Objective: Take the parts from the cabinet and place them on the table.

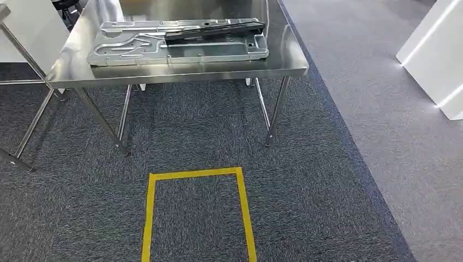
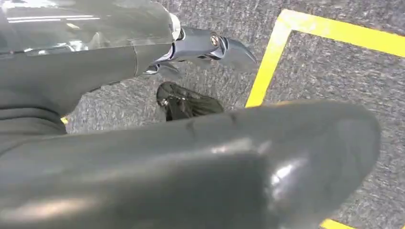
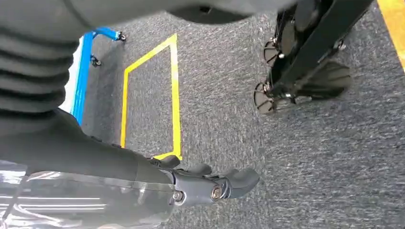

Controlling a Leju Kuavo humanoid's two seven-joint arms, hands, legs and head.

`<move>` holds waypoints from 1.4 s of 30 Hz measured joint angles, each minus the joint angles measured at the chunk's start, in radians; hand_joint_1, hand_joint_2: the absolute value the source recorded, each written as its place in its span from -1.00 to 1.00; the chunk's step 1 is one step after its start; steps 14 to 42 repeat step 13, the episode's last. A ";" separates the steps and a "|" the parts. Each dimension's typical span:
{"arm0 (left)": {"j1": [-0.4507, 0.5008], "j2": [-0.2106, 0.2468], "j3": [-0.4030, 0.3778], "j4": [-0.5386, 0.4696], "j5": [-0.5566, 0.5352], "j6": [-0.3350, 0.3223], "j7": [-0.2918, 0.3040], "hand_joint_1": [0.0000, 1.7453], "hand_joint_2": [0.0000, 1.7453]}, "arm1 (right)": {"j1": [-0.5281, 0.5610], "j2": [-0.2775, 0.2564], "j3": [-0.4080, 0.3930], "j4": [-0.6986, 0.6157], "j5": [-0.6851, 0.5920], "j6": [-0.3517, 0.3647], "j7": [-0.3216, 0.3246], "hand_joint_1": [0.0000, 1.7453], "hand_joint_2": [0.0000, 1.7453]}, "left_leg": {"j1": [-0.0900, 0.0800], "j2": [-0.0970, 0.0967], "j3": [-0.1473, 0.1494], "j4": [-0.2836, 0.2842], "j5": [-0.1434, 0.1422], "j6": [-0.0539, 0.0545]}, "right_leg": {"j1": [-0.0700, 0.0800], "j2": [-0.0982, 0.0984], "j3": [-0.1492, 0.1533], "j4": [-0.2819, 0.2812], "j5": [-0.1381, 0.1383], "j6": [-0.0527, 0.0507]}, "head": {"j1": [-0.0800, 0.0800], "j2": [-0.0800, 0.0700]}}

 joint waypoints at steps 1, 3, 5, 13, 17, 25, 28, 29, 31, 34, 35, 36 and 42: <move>0.001 0.000 0.000 0.000 0.000 0.000 0.001 -1.00 -1.00 | 0.000 0.000 -0.002 0.000 -0.002 0.001 0.000 -1.00 1.00 | -0.001 0.000 0.000 0.002 0.000 -0.001 | 0.000 0.000 0.035 -0.068 0.045 -0.003 | 0.000 0.000; -0.001 -0.001 0.000 0.000 0.000 0.000 0.003 -1.00 -1.00 | -0.002 -0.001 -0.006 0.000 -0.004 0.001 0.000 -1.00 1.00 | 0.001 -0.001 0.000 0.011 -0.002 -0.002 | -0.005 0.000 0.129 -0.253 0.127 0.001 | 0.000 0.000; -0.005 0.002 0.000 0.000 0.000 -0.001 0.003 -1.00 1.00 | -0.005 0.005 -0.008 0.002 -0.007 0.001 0.005 -1.00 1.00 | -0.016 -0.004 -0.010 0.026 -0.009 -0.005 | -0.008 0.007 0.138 -0.292 0.119 -0.011 | 0.000 0.000; -0.005 0.002 0.002 0.000 -0.002 -0.010 0.000 -1.00 1.00 | -0.005 0.005 -0.016 0.002 -0.015 0.005 0.006 -1.00 1.00 | -0.011 -0.005 -0.012 0.018 0.003 -0.022 | 0.004 0.007 0.134 -0.290 0.122 -0.020 | 0.000 0.000; -0.005 0.002 0.002 0.000 -0.002 -0.010 0.000 -1.00 1.00 | -0.005 0.005 -0.016 0.002 -0.015 0.005 0.006 -1.00 1.00 | -0.011 -0.005 -0.012 0.018 0.003 -0.022 | 0.004 0.007 0.134 -0.290 0.122 -0.020 | 0.000 0.000; -0.005 0.002 0.002 0.000 -0.002 -0.010 0.000 -1.00 1.00 | -0.005 0.005 -0.016 0.002 -0.015 0.005 0.006 -1.00 1.00 | -0.011 -0.005 -0.012 0.018 0.003 -0.022 | 0.004 0.007 0.134 -0.290 0.122 -0.020 | 0.000 0.000; -0.005 0.002 0.002 0.000 -0.002 -0.010 0.000 -1.00 1.00 | -0.005 0.005 -0.016 0.002 -0.015 0.005 0.006 -1.00 1.00 | -0.011 -0.005 -0.012 0.018 0.003 -0.022 | 0.004 0.007 0.134 -0.290 0.122 -0.020 | 0.000 0.000; -0.005 0.002 0.002 0.000 -0.002 -0.010 0.000 -1.00 1.00 | -0.005 0.005 -0.016 0.002 -0.015 0.005 0.006 -1.00 1.00 | -0.011 -0.005 -0.012 0.018 0.003 -0.022 | 0.004 0.007 0.134 -0.290 0.122 -0.020 | 0.000 0.000; -0.005 0.002 0.002 0.000 -0.002 -0.010 0.000 -1.00 1.00 | -0.005 0.005 -0.016 0.002 -0.015 0.005 0.006 -1.00 1.00 | -0.011 -0.005 -0.012 0.018 0.003 -0.022 | 0.004 0.007 0.134 -0.290 0.122 -0.020 | 0.000 0.000; -0.005 0.002 0.002 0.000 -0.002 -0.010 0.000 -1.00 1.00 | -0.005 0.005 -0.016 0.002 -0.015 0.005 0.006 -1.00 1.00 | -0.011 -0.005 -0.012 0.018 0.003 -0.022 | 0.004 0.007 0.134 -0.290 0.122 -0.020 | 0.000 0.000; -0.005 0.002 0.002 0.000 -0.002 -0.010 0.000 -1.00 1.00 | -0.005 0.005 -0.016 0.002 -0.015 0.005 0.006 -1.00 1.00 | -0.011 -0.005 -0.012 0.018 0.003 -0.022 | 0.004 0.007 0.134 -0.290 0.122 -0.020 | 0.000 0.000; -0.005 0.002 0.002 0.000 -0.002 -0.010 0.000 -1.00 1.00 | -0.005 0.005 -0.016 0.002 -0.015 0.005 0.006 -1.00 1.00 | -0.011 -0.005 -0.012 0.018 0.003 -0.022 | 0.004 0.007 0.134 -0.290 0.122 -0.020 | 0.000 0.000; -0.005 0.002 0.002 0.000 -0.002 -0.010 0.000 -1.00 1.00 | -0.005 0.005 -0.016 0.002 -0.015 0.005 0.006 -1.00 1.00 | -0.011 -0.005 -0.012 0.018 0.003 -0.022 | 0.004 0.007 0.134 -0.290 0.122 -0.020 | 0.000 0.000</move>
